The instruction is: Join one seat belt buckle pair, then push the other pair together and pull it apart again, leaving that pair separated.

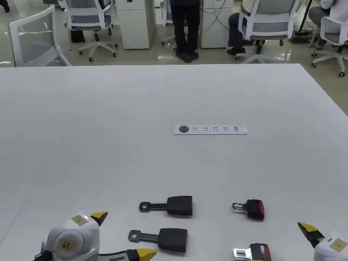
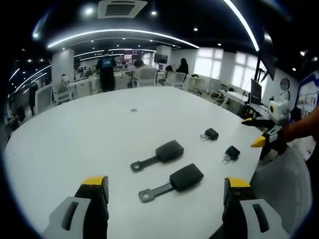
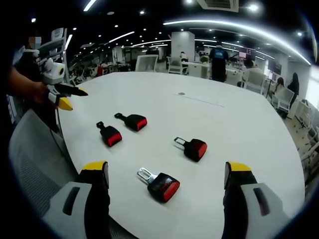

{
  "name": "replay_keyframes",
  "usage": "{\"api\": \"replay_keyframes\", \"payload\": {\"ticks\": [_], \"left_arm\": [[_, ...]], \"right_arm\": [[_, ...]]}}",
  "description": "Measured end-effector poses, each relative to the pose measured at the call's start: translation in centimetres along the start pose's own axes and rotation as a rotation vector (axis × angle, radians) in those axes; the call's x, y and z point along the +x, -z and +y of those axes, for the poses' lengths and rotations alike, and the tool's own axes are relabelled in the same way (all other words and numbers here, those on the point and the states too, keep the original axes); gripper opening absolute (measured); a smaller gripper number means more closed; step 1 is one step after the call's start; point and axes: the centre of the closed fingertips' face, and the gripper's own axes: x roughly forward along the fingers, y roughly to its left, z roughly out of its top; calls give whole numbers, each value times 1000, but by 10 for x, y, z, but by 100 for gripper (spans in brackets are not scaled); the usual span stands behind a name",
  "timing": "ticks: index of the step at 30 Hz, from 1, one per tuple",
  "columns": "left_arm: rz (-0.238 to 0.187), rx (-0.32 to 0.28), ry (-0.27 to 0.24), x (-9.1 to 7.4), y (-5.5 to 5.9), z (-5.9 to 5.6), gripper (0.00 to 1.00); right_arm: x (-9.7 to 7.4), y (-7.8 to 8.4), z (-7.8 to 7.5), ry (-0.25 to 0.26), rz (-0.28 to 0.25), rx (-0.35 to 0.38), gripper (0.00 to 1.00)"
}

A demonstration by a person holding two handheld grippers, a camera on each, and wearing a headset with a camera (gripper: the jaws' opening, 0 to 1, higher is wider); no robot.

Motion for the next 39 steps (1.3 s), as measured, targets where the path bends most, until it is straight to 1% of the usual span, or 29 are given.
{"api": "replay_keyframes", "payload": {"ticks": [3,12,20,23,24,29,33,39], "left_arm": [[-5,-3,-4,-3,0,-1,99],[-16,-15,-17,-14,4,-2,99],[-20,-21,-30,-22,7,3,99],[-21,-23,-33,-23,9,5,99],[-21,-23,-34,-23,7,4,99],[-23,-27,-35,-24,8,5,99],[-25,-26,-33,-23,6,2,99],[-23,-27,-32,-23,7,1,99]], "right_arm": [[-4,-1,1,3,-5,0,97],[-7,-2,2,6,-12,-3,97],[-6,-3,6,3,-18,-2,97],[-6,-3,8,2,-16,-2,97],[-7,-3,8,3,-18,-1,97],[-8,-3,9,4,-22,5,97],[-9,-1,10,4,-19,6,96],[-13,2,9,11,-13,10,96]]}}
